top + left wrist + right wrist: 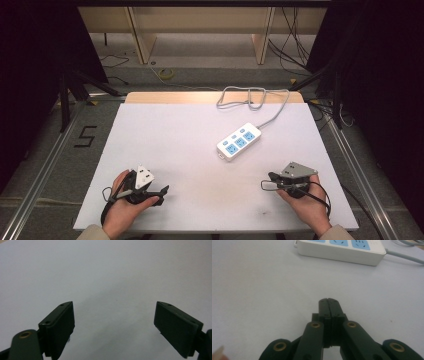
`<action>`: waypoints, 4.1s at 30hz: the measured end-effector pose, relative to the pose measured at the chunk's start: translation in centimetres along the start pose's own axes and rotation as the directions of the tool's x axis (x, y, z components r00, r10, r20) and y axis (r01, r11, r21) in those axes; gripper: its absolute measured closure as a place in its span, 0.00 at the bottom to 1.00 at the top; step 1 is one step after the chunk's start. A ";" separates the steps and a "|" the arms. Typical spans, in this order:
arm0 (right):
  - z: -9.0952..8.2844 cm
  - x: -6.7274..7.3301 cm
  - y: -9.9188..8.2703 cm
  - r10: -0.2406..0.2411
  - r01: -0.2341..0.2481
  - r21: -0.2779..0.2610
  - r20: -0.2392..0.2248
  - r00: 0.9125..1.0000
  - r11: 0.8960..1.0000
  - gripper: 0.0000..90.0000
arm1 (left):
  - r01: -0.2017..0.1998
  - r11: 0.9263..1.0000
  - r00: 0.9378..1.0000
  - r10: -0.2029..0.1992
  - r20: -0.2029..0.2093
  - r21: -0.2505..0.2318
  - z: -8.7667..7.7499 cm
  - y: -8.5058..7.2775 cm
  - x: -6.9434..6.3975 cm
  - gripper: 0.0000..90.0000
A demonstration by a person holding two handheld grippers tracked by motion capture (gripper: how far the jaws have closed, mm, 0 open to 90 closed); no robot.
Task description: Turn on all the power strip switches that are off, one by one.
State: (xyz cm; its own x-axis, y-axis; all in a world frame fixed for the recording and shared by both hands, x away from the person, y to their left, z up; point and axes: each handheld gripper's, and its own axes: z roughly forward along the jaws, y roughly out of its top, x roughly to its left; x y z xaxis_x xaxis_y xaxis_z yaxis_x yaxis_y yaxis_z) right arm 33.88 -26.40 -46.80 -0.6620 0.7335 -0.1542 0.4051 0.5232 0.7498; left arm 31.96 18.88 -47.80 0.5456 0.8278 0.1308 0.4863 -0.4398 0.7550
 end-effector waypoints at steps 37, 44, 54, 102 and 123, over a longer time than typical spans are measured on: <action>3.3 -3.3 6.2 0.058 -0.057 -0.011 0.110 0.992 0.998 1.00 | -0.001 1.000 1.000 0.001 -0.011 0.007 0.0 -0.1 0.1 0.19; 4.3 -3.7 7.3 0.066 -0.066 -0.005 0.114 0.991 0.998 1.00 | -0.005 1.000 1.000 0.005 -0.013 0.007 0.0 -0.1 0.1 0.19; 6.1 -4.1 8.8 0.067 -0.068 0.002 0.104 0.992 0.998 1.00 | -0.017 1.000 1.000 0.017 -0.022 0.004 0.0 0.0 0.0 0.19; 12.3 -5.6 13.6 0.095 -0.101 0.068 0.088 0.992 0.993 1.00 | -0.020 1.000 1.000 0.020 -0.021 -0.001 -0.1 -0.1 -0.1 0.19; 14.4 -6.4 14.0 0.130 -0.140 0.128 0.084 0.988 0.982 1.00 | -0.022 1.000 1.000 0.022 -0.017 0.000 -0.1 -0.1 -0.1 0.19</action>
State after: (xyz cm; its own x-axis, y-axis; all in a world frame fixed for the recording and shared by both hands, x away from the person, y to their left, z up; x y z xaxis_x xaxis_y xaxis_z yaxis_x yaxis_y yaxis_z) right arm 52.90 -17.53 -44.60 -0.5487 0.8289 -0.1086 0.5712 0.4666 0.6753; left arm 31.81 18.83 -47.83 0.5445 0.8237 0.1581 0.4739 -0.4576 0.7523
